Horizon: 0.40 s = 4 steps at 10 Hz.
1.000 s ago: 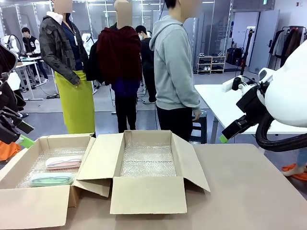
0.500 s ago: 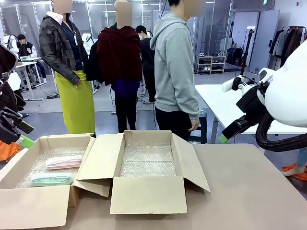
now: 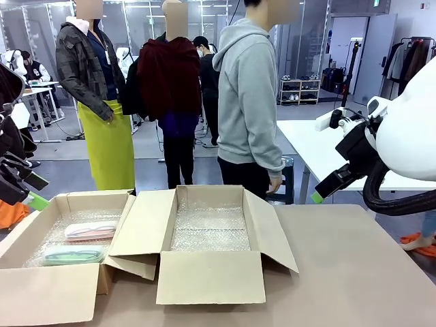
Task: Pack the glasses set securely to prepare it for shipping.
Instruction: Position the Package Box on the left side of the table.
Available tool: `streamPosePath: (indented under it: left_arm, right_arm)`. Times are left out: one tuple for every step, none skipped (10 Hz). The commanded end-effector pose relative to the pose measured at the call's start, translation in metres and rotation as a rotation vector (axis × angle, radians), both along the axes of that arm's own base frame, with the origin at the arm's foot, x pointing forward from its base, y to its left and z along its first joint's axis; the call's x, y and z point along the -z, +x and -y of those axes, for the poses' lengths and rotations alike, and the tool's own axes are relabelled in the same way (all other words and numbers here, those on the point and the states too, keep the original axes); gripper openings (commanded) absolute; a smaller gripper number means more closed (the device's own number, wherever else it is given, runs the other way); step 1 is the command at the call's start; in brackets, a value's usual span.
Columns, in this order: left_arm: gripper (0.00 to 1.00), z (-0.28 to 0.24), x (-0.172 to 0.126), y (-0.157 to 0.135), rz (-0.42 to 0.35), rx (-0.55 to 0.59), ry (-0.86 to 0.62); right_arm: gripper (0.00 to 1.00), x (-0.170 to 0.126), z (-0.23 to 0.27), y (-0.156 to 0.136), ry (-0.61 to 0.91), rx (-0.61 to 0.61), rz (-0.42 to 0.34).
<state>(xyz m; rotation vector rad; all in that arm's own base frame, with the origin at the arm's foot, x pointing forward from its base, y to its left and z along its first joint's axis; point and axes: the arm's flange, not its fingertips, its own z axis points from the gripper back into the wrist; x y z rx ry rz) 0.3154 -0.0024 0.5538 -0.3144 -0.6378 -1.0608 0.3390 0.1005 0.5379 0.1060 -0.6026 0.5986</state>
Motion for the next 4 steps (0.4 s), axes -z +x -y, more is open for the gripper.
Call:
streamPosePath:
  left_arm:
    - [1.00, 0.0004, -0.0043, -0.0015, 0.003, -0.020, 0.011]
    - [1.00, 0.0004, -0.0043, -0.0015, 0.003, -0.020, 0.011]
    - [1.00, 0.0004, -0.0043, -0.0015, 0.003, -0.020, 0.011]
    - [1.00, 0.0004, -0.0043, -0.0015, 0.003, -0.020, 0.011]
  right_arm:
    - [1.00, 0.0007, -0.0027, -0.0022, -0.003, 0.025, -0.009]
    - [1.00, 0.0007, -0.0027, -0.0022, -0.003, 0.025, -0.009]
    - [1.00, 0.0007, -0.0027, -0.0022, -0.003, 0.025, -0.009]
    - [1.00, 0.0007, -0.0027, -0.0022, -0.003, 0.025, -0.009]
